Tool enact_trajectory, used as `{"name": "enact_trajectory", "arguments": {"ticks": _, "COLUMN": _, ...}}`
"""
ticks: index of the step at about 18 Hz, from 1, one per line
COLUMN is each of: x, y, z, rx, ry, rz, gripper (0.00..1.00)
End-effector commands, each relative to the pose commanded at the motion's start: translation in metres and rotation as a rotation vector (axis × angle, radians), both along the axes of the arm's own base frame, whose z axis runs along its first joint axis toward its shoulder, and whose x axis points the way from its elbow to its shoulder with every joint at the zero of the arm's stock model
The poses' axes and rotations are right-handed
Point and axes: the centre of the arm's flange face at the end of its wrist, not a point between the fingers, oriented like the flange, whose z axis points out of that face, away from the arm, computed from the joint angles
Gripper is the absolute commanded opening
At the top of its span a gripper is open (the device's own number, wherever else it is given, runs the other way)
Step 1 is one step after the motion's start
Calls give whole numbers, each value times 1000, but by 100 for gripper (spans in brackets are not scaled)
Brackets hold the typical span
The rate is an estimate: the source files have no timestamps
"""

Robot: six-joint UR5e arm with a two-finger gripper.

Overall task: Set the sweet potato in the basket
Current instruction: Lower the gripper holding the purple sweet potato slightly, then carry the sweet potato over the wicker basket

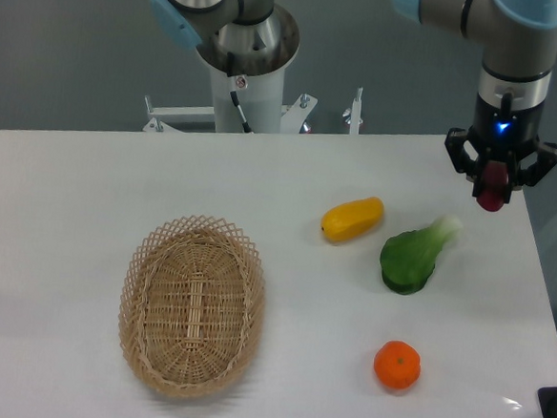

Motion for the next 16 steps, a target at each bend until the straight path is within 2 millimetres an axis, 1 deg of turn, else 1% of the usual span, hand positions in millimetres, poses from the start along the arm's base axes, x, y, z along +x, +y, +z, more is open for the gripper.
{"name": "enact_trajectory", "arguments": {"ticks": 4, "x": 4, "y": 1, "z": -2, "rx": 2, "ry": -6, "rz": 13, "gripper": 25}}
{"name": "enact_trajectory", "arguments": {"ticks": 8, "x": 20, "y": 26, "z": 0, "rx": 20, "ry": -12, "rz": 34, "gripper": 25}}
{"name": "enact_trajectory", "arguments": {"ticks": 13, "x": 51, "y": 68, "z": -5, "rx": 40, "ry": -31, "rz": 73, "gripper": 25}}
{"name": "enact_trajectory", "arguments": {"ticks": 15, "x": 68, "y": 87, "z": -9, "rx": 40, "ry": -37, "rz": 90, "gripper": 25}}
{"name": "enact_trajectory", "arguments": {"ticks": 16, "x": 80, "y": 101, "z": -10, "rx": 42, "ry": -40, "rz": 91, "gripper": 25}}
